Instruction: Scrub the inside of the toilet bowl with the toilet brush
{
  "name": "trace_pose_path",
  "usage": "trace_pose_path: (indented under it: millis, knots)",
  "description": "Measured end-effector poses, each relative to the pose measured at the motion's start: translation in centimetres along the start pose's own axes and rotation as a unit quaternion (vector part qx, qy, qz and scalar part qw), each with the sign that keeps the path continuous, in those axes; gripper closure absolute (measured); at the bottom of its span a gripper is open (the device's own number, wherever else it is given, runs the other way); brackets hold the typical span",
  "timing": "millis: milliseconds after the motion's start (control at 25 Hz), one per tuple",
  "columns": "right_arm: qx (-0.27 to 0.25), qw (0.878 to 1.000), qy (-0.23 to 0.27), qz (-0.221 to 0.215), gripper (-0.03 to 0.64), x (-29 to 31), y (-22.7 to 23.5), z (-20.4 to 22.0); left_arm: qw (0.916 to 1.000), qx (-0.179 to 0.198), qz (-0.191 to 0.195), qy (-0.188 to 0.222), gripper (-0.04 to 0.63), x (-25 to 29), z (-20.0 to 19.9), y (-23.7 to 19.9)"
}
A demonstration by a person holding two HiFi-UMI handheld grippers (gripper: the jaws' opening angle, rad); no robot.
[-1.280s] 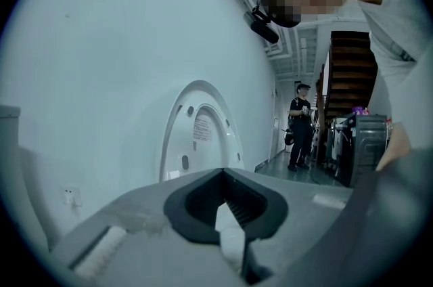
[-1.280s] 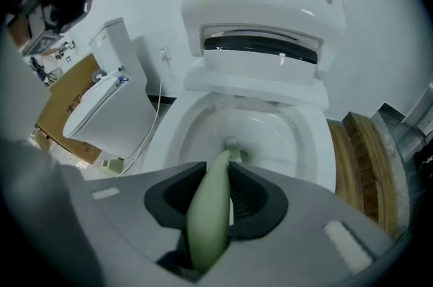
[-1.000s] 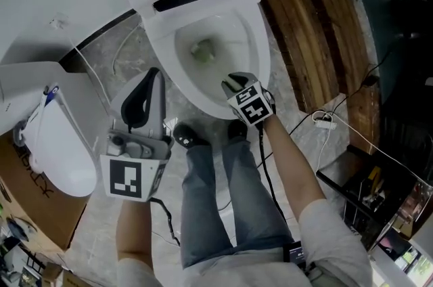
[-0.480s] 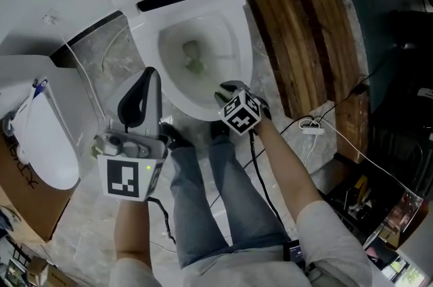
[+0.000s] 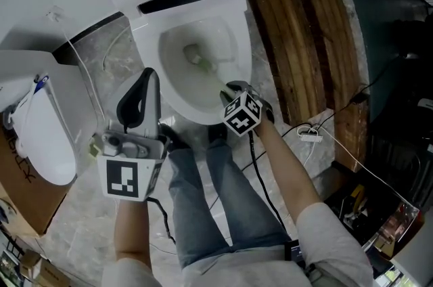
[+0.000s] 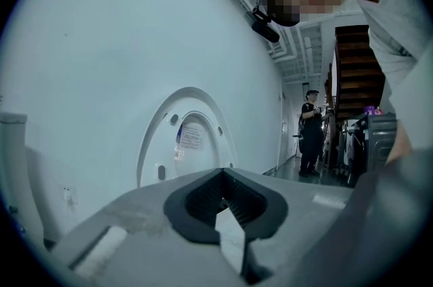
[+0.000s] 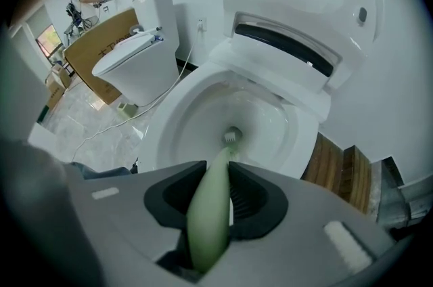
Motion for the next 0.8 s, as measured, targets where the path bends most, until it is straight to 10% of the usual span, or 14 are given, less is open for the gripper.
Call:
trace_pose_path:
  millis: [800]
  knots:
    - [0.086,0.992,0.059,0.072,0.512,1.9,3.8,-3.9,0.9997,0.008,-0.021,0.007,0.592,1.1,0.1,-2.0]
Point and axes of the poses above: the fingertips, and each gripper's own axes: x forward along the fingers, y to its right, z out of its underside, the point moved 10 cm from there along -x, backward along the fingers, and after that the axes turned 8 degrees about -z, right-handed, at the moved point
